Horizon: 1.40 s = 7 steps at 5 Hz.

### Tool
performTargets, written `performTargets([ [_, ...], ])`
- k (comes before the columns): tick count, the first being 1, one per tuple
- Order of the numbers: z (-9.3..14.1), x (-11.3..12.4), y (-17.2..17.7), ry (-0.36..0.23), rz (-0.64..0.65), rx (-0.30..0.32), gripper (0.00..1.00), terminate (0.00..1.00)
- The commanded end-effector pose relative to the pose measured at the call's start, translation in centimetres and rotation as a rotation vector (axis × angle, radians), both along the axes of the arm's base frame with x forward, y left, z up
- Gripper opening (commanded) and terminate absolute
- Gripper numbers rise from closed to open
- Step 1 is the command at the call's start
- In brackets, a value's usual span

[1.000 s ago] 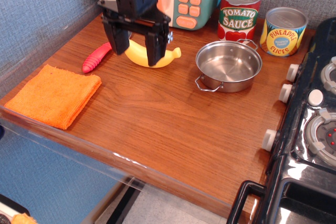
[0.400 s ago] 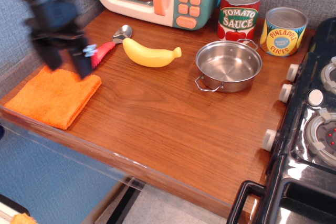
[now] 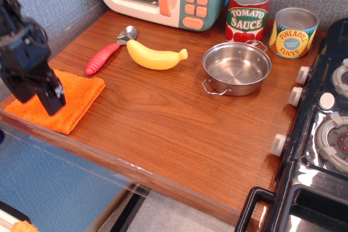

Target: Move the orange rag so that it's closer to the stove knobs.

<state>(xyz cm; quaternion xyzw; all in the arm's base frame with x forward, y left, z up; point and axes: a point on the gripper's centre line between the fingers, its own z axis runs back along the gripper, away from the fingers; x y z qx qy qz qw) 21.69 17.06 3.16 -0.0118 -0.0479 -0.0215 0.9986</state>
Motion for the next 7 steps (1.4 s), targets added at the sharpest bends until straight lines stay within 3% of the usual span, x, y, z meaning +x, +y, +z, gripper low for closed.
performTargets([
  [1,0.0,2.3,1.8,-0.051,-0.005,0.005,1.00,0.00],
  [2,0.5,2.7,1.8,-0.058,-0.017,0.008,1.00,0.00],
  [4,-3.5,0.8,-0.4,0.061,-0.061,0.035,1.00,0.00],
  [5,-4.5,0.2,-1.5,0.084,-0.077,0.049,1.00,0.00],
  [7,-4.6,-0.9,-5.2,0.104,-0.103,-0.056,1.00,0.00],
])
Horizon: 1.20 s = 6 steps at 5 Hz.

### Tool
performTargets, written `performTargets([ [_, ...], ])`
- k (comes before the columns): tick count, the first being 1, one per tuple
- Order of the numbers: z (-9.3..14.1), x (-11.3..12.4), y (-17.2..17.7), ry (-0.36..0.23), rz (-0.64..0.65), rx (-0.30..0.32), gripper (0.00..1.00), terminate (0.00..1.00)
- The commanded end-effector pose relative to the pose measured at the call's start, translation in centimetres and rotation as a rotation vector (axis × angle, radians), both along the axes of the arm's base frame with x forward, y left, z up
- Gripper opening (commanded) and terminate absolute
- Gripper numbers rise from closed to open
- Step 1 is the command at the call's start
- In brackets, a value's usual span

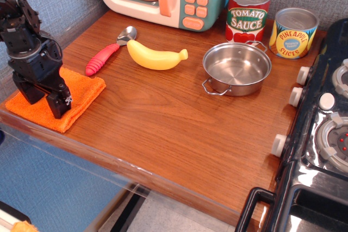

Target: Move the orange rag so that it's closer to the stove knobs.

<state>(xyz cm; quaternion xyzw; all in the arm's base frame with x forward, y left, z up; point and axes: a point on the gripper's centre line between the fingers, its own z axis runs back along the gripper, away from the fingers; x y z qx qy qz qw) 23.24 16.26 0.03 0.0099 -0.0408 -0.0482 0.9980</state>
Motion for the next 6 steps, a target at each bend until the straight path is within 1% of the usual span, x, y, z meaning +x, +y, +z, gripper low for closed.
performTargets([
  [1,-0.9,-2.7,-8.2,0.104,-0.089,-0.130,1.00,0.00],
  [2,-0.8,-2.6,-12.6,0.120,-0.142,-0.154,1.00,0.00],
  [3,-1.1,-2.5,-16.5,0.140,-0.168,-0.199,1.00,0.00],
  [4,-1.0,-2.5,-19.5,0.150,-0.173,-0.238,1.00,0.00],
  [5,-0.4,-3.3,-21.5,0.152,-0.147,-0.267,1.00,0.00],
  [6,0.1,-3.8,-22.7,0.151,-0.138,-0.269,1.00,0.00],
])
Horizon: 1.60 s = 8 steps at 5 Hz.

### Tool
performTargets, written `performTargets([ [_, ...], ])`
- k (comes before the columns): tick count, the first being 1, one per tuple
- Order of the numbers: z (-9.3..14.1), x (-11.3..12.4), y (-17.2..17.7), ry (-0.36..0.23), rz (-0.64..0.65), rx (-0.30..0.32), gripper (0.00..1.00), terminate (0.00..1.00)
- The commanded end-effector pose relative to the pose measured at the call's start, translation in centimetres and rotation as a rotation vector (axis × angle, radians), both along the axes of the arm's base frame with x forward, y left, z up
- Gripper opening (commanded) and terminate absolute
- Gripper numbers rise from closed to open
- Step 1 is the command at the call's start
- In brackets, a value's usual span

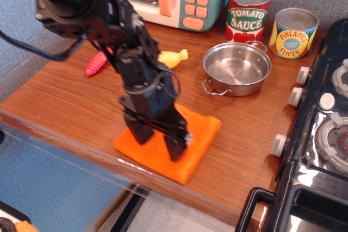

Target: Move the orange rag so that it's closer to the stove knobs.

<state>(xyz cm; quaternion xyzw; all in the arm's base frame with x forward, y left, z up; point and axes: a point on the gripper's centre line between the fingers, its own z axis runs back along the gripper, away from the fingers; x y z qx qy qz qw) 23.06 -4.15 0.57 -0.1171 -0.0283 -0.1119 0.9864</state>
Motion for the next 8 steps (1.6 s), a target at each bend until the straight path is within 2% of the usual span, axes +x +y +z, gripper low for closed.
performTargets([
  [1,0.0,-2.9,-1.5,0.113,0.026,-0.033,1.00,0.00],
  [2,1.9,-2.0,-1.2,0.078,0.036,-0.034,1.00,0.00],
  [3,5.3,-2.0,-1.3,0.027,0.033,-0.023,1.00,0.00],
  [4,8.3,-2.9,-0.5,0.004,0.047,0.009,1.00,0.00],
  [5,10.1,-3.1,-0.2,-0.032,0.045,0.054,1.00,0.00],
  [6,10.9,-2.6,0.2,-0.070,0.019,0.123,1.00,0.00],
  [7,11.5,-2.1,2.5,-0.125,0.067,0.180,1.00,0.00],
  [8,11.1,-0.9,4.9,-0.119,0.129,0.172,1.00,0.00],
])
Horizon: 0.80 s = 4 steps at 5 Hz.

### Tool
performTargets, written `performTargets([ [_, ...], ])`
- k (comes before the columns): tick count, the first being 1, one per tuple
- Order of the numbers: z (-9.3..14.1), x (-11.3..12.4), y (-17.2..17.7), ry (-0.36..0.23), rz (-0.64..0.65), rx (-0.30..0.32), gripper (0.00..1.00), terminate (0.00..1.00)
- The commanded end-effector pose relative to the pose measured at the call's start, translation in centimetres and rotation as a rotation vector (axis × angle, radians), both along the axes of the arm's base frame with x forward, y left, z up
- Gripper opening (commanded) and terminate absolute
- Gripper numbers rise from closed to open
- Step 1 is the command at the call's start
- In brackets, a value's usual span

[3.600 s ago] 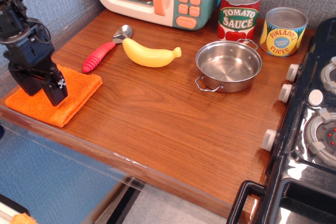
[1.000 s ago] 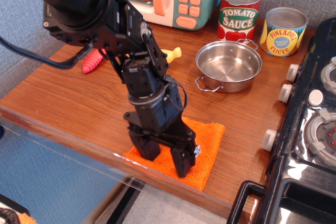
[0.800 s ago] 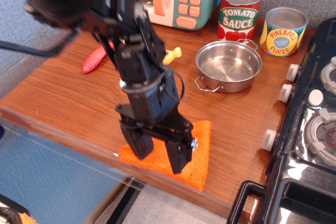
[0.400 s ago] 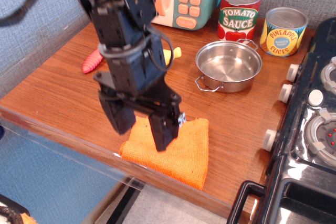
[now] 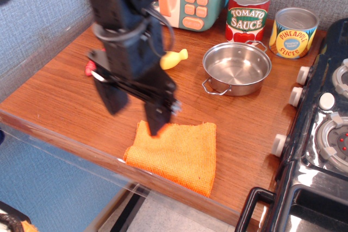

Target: Move the orange rag so that it's closer to the stove knobs.

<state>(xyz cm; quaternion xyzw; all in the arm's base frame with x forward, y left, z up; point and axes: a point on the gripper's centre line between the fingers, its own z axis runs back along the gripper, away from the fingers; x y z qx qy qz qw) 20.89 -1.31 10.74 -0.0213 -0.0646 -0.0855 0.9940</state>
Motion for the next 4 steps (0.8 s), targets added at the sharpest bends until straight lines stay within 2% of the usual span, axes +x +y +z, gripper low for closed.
performTargets([
  [1,0.03,2.23,3.45,-0.011,0.101,-0.031,1.00,0.00],
  [2,-0.47,3.09,4.22,-0.093,0.189,-0.039,1.00,0.00],
  [3,-0.47,3.09,4.22,-0.093,0.189,-0.039,1.00,0.00],
  [4,-0.47,3.09,4.22,-0.093,0.189,-0.039,1.00,1.00],
])
